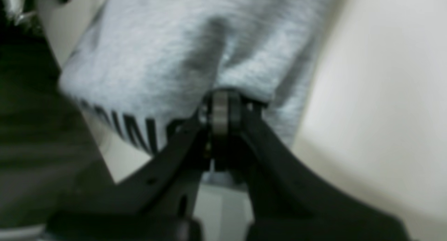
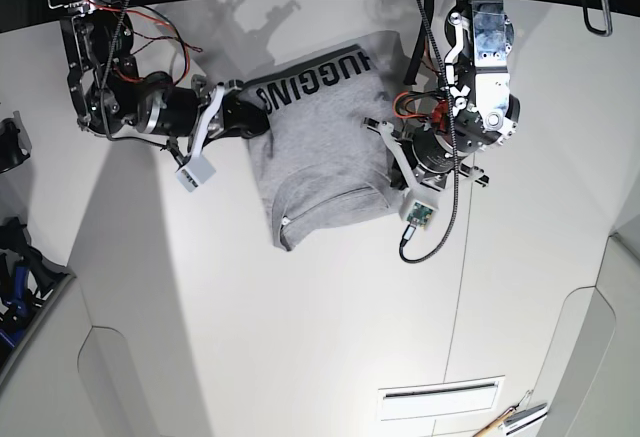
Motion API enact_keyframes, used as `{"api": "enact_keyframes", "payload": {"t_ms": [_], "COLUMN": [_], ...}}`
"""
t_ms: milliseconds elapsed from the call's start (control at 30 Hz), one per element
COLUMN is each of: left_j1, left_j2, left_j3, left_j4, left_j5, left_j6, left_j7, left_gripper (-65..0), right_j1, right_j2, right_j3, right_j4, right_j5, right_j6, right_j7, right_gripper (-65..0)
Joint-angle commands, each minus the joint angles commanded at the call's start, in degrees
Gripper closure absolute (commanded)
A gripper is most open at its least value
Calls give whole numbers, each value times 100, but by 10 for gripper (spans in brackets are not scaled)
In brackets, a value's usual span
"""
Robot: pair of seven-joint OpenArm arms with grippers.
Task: Fold the T-shirt properly
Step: 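Fold the bundle over with the right gripper onto the stack, then press and square the folded shirt with both grippers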
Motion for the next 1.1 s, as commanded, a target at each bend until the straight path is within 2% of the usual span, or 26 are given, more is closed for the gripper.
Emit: {"api": "enact_keyframes", "payload": {"t_ms": [67, 167, 333, 500, 567, 833, 933, 1033, 1100], "left_j1": [2, 256, 586, 754, 721, -37, -365, -496, -505], "left_j2": [0, 0, 0, 2, 0, 2, 0, -2, -2], "left_j3": [0, 0, 0, 0, 0, 4, 4, 4, 4], "left_j4": [286, 695, 831, 791, 553, -730, -826, -824, -769], "left_j5": [46, 107, 107, 87, 83, 63, 33, 28, 26], "left_j6": [306, 306, 216, 221, 122, 85, -17, -17, -103], "left_j7": [2, 22, 50, -31, -173, -391, -273, -22, -46], "left_gripper": [0, 0, 0, 0, 0, 0, 0, 0, 0], "right_j1": [11, 11, 129, 116, 105, 2, -243, -356, -343], "right_j2": [7, 7, 9, 7, 0, -208, -221, -221, -221], "right_j3": [66, 358, 796, 835, 826, 824, 824, 826, 826], "right_j4": [173, 214, 214, 210, 179, 127, 127, 127, 129], "right_j5": [-426, -507, -509, -509, -505, -461, -463, -468, -459], "right_j6": [-46, -46, -44, -44, -44, -44, -44, -44, -44], "right_j7": [205, 317, 389, 470, 470, 262, 256, 273, 282], "right_gripper": [0, 0, 0, 0, 0, 0, 0, 0, 0]}}
